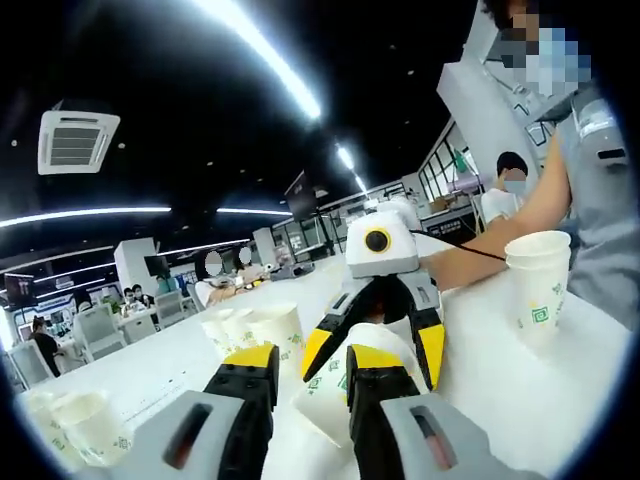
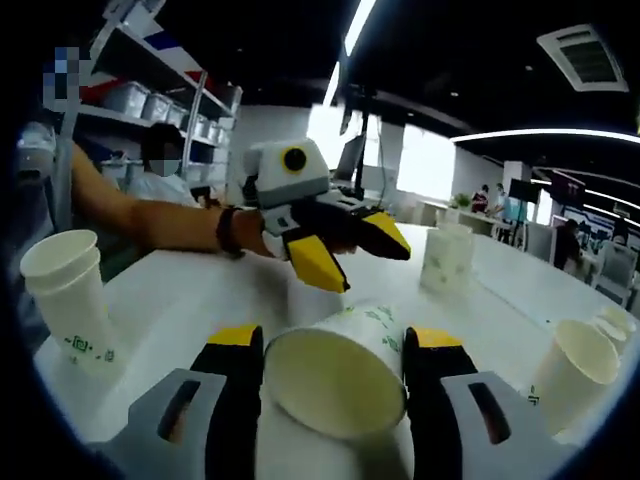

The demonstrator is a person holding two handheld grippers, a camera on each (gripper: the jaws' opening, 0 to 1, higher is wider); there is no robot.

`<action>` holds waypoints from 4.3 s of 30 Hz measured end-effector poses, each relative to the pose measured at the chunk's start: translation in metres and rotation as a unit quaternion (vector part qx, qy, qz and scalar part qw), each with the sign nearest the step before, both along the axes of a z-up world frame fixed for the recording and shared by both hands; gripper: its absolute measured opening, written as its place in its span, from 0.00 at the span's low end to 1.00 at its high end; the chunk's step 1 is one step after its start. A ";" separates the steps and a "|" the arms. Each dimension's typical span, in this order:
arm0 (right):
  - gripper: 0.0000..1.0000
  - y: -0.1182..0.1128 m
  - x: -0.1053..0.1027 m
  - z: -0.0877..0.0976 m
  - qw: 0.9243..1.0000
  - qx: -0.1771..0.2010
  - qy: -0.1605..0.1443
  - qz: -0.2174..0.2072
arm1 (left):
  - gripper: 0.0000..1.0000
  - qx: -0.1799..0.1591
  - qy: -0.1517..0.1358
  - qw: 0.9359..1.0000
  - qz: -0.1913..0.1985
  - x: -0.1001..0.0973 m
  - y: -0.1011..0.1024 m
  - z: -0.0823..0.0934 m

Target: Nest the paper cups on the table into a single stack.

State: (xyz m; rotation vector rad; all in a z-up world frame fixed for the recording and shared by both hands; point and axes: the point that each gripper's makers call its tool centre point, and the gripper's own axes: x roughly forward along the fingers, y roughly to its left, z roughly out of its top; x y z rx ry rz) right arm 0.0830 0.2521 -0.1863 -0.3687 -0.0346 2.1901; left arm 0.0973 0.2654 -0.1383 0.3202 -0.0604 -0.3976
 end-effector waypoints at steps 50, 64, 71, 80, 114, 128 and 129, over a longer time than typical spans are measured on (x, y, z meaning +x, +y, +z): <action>0.54 -0.008 0.071 0.017 0.983 0.013 0.083 -0.164 | 0.28 0.004 0.003 1.000 -0.002 0.001 0.007 -0.002; 0.54 -0.010 0.047 0.049 0.987 0.087 0.069 -0.120 | 0.28 0.004 0.000 1.000 -0.002 0.002 0.008 0.001; 0.54 -0.011 0.048 0.048 0.988 0.086 0.062 -0.110 | 0.28 0.005 0.000 1.000 -0.001 0.001 0.004 0.001; 0.54 -0.018 0.020 0.053 0.991 0.095 0.067 -0.060 | 0.28 0.004 -0.003 1.000 0.000 -0.001 -0.002 0.002; 0.59 -0.031 0.016 0.035 0.997 0.050 0.061 0.000 | 0.43 -0.088 0.017 0.994 -0.054 -0.010 -0.013 0.010; 0.56 -0.024 0.011 0.003 0.999 0.003 0.040 0.010 | 0.46 -0.076 0.017 0.995 -0.055 -0.004 -0.011 0.007; 0.56 -0.025 0.012 0.002 0.999 0.002 0.040 0.010 | 0.45 -0.077 0.015 0.995 -0.054 -0.004 -0.011 0.007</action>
